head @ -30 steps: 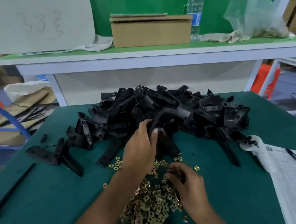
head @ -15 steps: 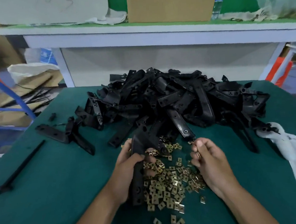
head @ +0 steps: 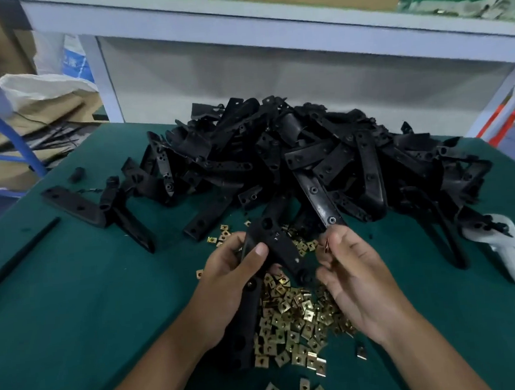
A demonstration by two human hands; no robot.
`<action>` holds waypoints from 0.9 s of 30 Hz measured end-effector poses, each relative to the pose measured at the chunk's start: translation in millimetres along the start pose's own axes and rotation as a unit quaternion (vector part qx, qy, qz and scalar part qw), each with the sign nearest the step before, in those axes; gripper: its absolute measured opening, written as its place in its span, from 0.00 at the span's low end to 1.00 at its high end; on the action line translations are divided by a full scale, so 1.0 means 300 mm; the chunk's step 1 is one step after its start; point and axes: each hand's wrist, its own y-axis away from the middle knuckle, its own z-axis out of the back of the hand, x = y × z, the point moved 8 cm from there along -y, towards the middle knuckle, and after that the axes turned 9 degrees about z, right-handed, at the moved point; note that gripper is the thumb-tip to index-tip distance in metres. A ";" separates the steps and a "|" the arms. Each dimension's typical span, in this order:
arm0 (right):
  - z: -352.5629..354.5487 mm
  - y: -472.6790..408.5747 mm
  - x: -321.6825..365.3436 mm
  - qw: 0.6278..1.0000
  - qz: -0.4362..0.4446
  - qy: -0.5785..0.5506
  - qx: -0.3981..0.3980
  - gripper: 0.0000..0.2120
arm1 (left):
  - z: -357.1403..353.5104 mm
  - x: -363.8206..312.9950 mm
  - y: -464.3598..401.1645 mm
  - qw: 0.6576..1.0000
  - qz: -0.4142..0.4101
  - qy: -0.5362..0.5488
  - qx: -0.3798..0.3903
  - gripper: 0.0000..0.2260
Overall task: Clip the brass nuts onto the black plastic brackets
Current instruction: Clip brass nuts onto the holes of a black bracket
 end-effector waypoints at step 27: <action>-0.023 0.031 0.013 0.999 0.018 0.024 0.024 0.08 | -0.027 0.002 0.015 0.994 -0.040 -0.097 0.015 0.15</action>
